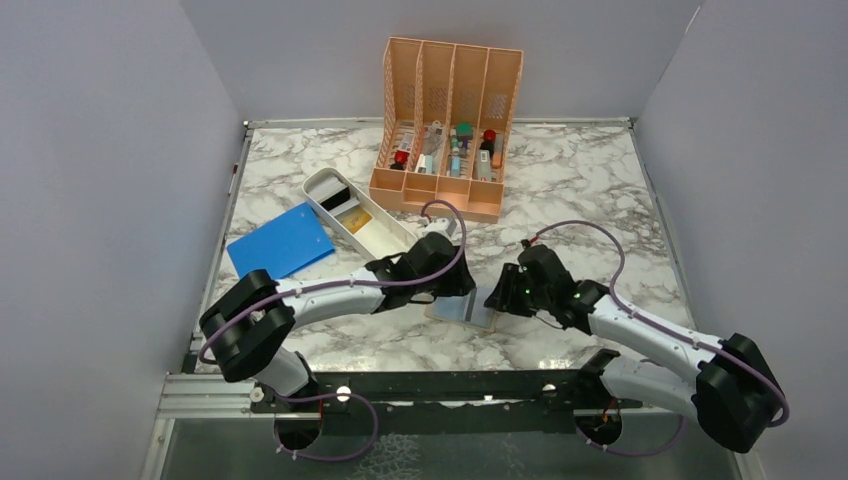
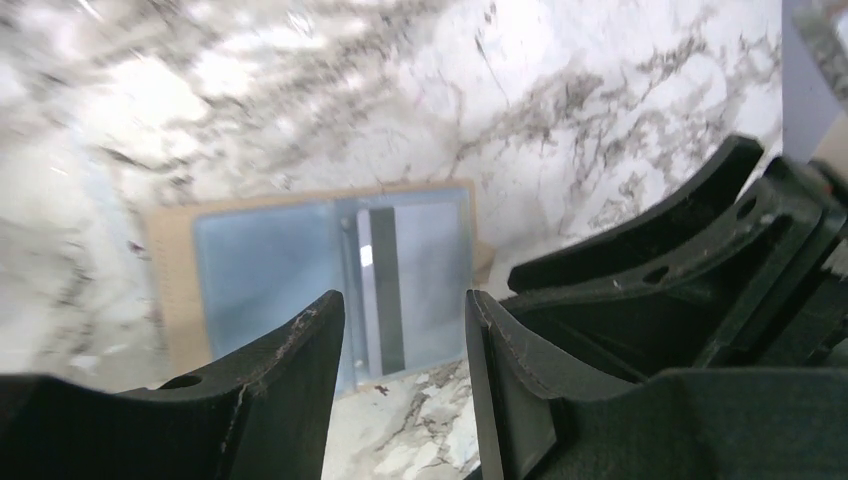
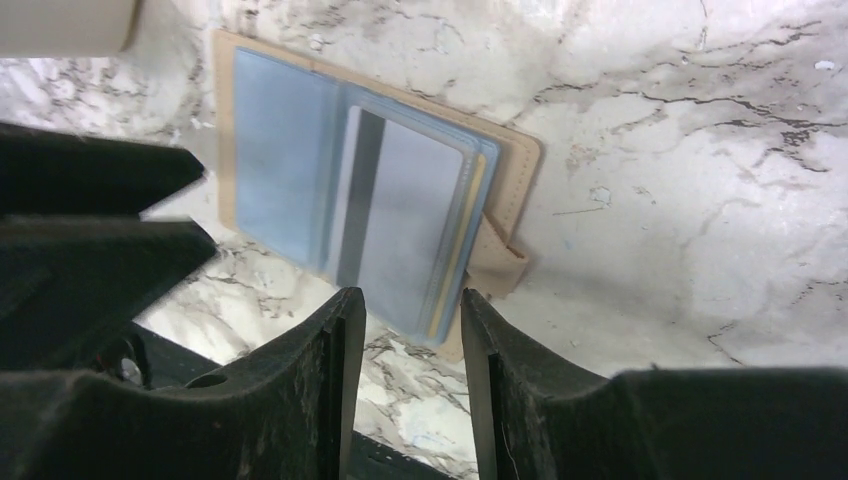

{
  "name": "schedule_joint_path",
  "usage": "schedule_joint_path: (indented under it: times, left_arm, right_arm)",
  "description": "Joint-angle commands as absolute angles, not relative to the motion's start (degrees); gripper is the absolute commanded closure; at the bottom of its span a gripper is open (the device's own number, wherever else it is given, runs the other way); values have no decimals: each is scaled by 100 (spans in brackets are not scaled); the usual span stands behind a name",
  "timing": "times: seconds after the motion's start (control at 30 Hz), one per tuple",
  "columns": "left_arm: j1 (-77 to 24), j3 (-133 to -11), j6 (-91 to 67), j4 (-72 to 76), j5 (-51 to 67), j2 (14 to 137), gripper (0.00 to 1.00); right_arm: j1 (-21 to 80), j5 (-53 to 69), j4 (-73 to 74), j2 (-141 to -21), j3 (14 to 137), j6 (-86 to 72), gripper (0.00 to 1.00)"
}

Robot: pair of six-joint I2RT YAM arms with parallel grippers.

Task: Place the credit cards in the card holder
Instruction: Insert the credit card into the card holder.

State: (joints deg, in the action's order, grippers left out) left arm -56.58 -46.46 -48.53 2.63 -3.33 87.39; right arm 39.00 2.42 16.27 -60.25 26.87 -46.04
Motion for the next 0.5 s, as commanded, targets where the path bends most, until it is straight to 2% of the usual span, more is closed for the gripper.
schedule_joint_path:
  times: [0.0, 0.23, 0.47]
  left_arm:
    - [-5182, -4904, -4107, -345, -390, 8230, 49]
    - [-4068, -5000, -3239, -1111, -38, 7727, 49]
    - [-3421, -5127, -2475, -1698, -94, 7064, 48]
  right_arm:
    - [3929, 195, 1886, -5784, 2815, -4670, 55]
    - [3929, 323, 1819, -6134, 2992, -4838, 56]
    - [3936, 444, 1545, -6782, 3291, -4868, 55]
